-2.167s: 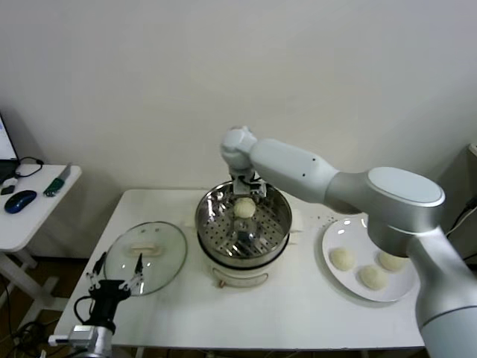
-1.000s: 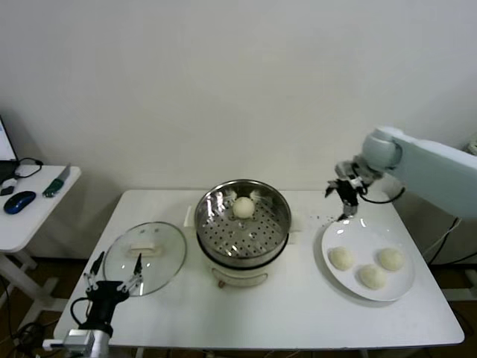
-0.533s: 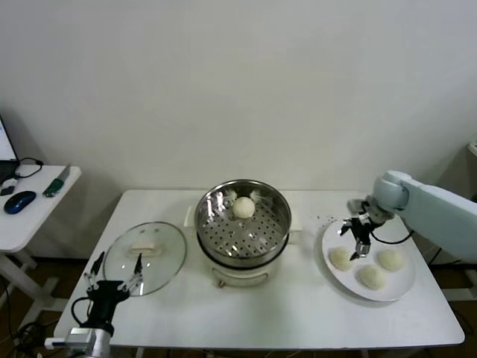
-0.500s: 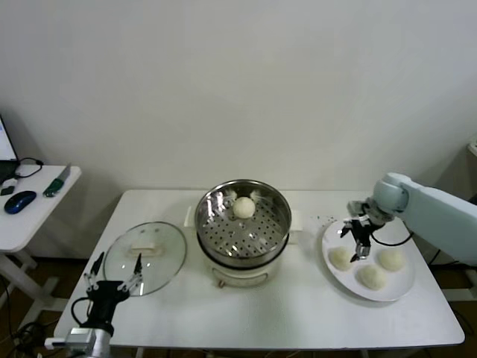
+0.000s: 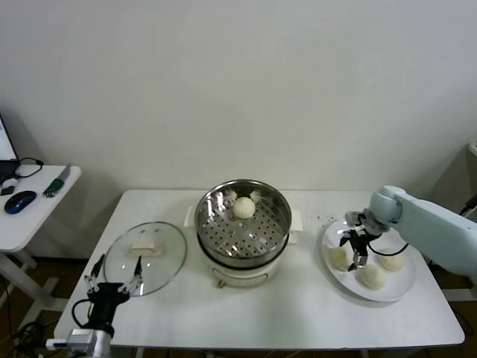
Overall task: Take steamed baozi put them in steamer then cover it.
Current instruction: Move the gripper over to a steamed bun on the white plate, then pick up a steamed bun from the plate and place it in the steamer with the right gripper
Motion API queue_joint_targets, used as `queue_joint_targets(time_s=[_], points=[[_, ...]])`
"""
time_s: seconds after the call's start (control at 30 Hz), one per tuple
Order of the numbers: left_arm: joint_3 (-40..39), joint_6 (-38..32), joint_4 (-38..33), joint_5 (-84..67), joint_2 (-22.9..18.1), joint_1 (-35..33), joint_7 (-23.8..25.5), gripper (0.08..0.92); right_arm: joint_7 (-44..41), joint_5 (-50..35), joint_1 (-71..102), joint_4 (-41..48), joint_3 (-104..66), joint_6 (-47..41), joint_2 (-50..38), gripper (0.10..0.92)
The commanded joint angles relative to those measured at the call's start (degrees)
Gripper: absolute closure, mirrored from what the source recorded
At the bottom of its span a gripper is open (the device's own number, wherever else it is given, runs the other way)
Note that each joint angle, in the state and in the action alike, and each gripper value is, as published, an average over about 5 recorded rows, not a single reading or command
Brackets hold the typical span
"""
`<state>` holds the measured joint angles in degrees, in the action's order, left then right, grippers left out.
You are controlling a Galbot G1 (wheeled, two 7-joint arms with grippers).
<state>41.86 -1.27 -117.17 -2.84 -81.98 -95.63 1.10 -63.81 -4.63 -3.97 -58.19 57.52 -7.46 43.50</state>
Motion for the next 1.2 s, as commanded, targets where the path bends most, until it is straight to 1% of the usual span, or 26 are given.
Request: queue_joint_targets(time_s=[0.03,0.17,0.4,0.6,0.77,0.97,1.07,1.2], points=[[-0.1,-0.1,0.1,0.1,0.0,0.0,0.0,0.177,0.0,0.7,1.6,2.5,-1.5,0.8,1.8,0.203],[-0.1,0.0,0.0,0.2,0.0,0.0,0.0,0.177,-0.5,0.7,1.4,2.4,-1.3,1.0,1.9,0.214],[-0.1,-0.1,-0.2,0.2,-0.1,-0.2,0.0,0.177,-1.0,0.0,-0.2,1.6,-0.3,1.0,0.8,0.339],[-0.1,-0.2,-0.5,0.2,0.0,-0.6,0.0,0.177,-1.2,-4.0,-8.8,0.1,4.3,0.9,-0.5,0.36],[-0.4,-0.1,-1.0,0.2,0.1,-0.9,0.1,0.177,-2.2,-12.9,-23.6,0.2,14.6,0.6,1.2,0.363],[-1.2,0.1,-1.7,0.5,0.3,-1.1,0.2,0.177,-3.2,-27.2,-41.4,1.2,26.9,-0.7,8.1,0.363],[-1.6,0.1,-2.1,0.7,0.4,-1.0,0.2,0.177,-3.3,-32.5,-45.4,1.3,29.3,-2.1,12.2,0.358],[-2.1,0.2,-2.5,0.7,0.4,-1.0,0.2,0.177,-2.8,-37.7,-46.4,1.1,29.1,-4.6,18.0,0.355]])
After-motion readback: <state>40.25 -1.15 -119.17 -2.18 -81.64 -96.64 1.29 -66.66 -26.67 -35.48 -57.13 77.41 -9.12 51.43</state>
